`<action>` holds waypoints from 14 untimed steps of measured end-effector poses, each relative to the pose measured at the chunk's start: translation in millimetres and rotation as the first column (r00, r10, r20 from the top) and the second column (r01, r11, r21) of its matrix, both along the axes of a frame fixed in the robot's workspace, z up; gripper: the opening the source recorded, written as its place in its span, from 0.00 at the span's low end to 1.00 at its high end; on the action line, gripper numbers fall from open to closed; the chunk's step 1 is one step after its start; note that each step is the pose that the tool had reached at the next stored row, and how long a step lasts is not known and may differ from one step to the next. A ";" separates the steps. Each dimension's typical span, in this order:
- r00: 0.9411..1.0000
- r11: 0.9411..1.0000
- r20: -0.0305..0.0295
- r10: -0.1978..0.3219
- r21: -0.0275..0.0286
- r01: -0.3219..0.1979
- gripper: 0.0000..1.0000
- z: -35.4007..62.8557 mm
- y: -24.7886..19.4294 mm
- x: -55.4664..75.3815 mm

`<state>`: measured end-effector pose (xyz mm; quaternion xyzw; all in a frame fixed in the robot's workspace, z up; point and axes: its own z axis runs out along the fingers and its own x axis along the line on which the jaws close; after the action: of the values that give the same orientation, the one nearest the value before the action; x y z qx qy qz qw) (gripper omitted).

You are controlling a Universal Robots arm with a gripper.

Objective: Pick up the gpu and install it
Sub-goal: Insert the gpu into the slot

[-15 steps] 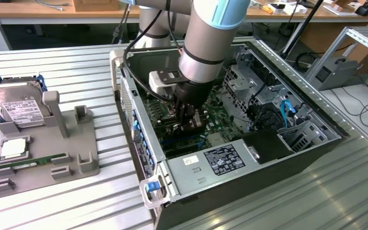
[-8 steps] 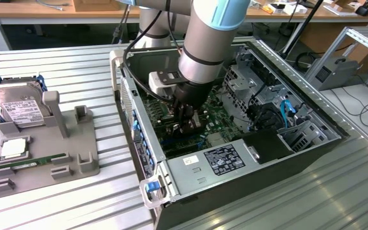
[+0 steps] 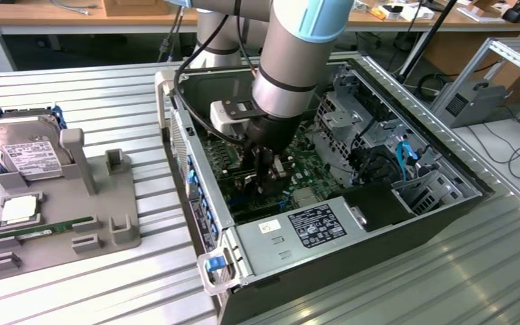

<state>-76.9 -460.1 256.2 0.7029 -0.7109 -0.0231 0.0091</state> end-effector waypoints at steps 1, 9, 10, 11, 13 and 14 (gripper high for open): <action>1.000 1.000 0.000 0.000 -0.001 0.000 0.64 1.0 0.0 0.0; 1.000 1.000 0.002 0.000 -0.015 0.000 0.44 31.6 5.9 -0.4; 1.000 1.000 0.002 0.000 -0.017 0.000 0.32 33.4 6.8 -0.4; 1.000 1.000 0.002 0.000 -0.017 0.000 0.26 34.5 7.3 -0.4; 1.000 1.000 0.002 0.002 -0.018 -0.002 0.11 35.0 7.4 0.7; 1.000 1.000 0.001 0.003 -0.017 -0.003 0.11 34.9 7.4 5.9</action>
<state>-70.9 -452.7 291.2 0.7038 -0.7101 -0.0165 0.0149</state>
